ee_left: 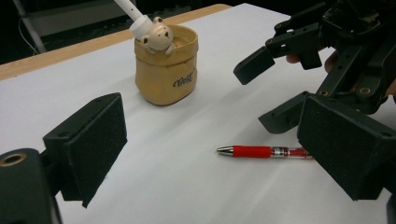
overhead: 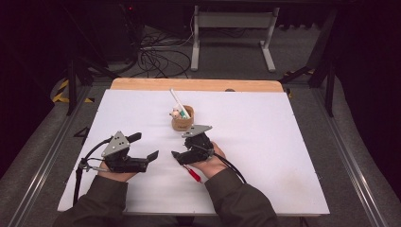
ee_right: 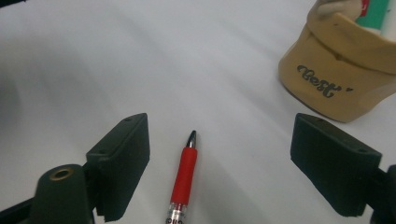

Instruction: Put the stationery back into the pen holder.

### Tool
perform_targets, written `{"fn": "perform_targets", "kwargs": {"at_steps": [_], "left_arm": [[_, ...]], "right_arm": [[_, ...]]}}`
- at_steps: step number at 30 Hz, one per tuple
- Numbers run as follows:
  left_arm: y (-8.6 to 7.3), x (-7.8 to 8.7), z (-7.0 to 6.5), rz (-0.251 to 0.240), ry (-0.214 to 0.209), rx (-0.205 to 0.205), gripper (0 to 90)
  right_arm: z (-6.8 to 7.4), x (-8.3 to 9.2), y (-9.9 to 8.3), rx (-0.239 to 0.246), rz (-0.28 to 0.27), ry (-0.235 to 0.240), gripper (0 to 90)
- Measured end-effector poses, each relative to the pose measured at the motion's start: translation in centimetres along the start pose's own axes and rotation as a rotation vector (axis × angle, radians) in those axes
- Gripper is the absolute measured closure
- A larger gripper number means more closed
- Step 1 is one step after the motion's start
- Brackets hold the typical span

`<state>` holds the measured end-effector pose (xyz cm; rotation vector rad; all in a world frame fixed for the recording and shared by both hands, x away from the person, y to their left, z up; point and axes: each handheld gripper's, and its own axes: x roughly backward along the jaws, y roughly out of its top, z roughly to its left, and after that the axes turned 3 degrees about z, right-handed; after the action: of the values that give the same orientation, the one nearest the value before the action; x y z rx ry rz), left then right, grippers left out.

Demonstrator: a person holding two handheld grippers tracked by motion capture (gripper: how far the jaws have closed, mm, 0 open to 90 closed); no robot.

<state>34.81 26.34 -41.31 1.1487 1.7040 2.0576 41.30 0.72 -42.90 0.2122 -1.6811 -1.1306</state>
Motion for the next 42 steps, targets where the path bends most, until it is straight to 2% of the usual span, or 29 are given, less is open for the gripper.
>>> {"fn": "perform_targets", "kwargs": {"at_steps": [7, 9, 20, 42], "left_arm": [[0.0, 0.0, 0.1, 0.004, 0.01, -0.014, 9.3], [-0.1, 0.0, 0.0, 0.005, 0.006, -0.002, 9.4], [-0.1, -0.1, 0.0, 0.009, 0.004, -0.007, 10.2], [-0.2, -0.1, 0.1, 0.014, 0.01, -0.019, 11.1]], "right_arm": [[0.4, -0.6, -0.1, 0.003, 0.033, -0.011, 23.1], [0.5, -0.8, -0.1, 0.003, 0.04, -0.01, 25.0], [1.3, -1.7, -0.1, 0.011, 0.096, -0.028, 33.2], [2.0, -2.4, -0.2, 0.027, 0.142, -0.016, 45.9]]}}
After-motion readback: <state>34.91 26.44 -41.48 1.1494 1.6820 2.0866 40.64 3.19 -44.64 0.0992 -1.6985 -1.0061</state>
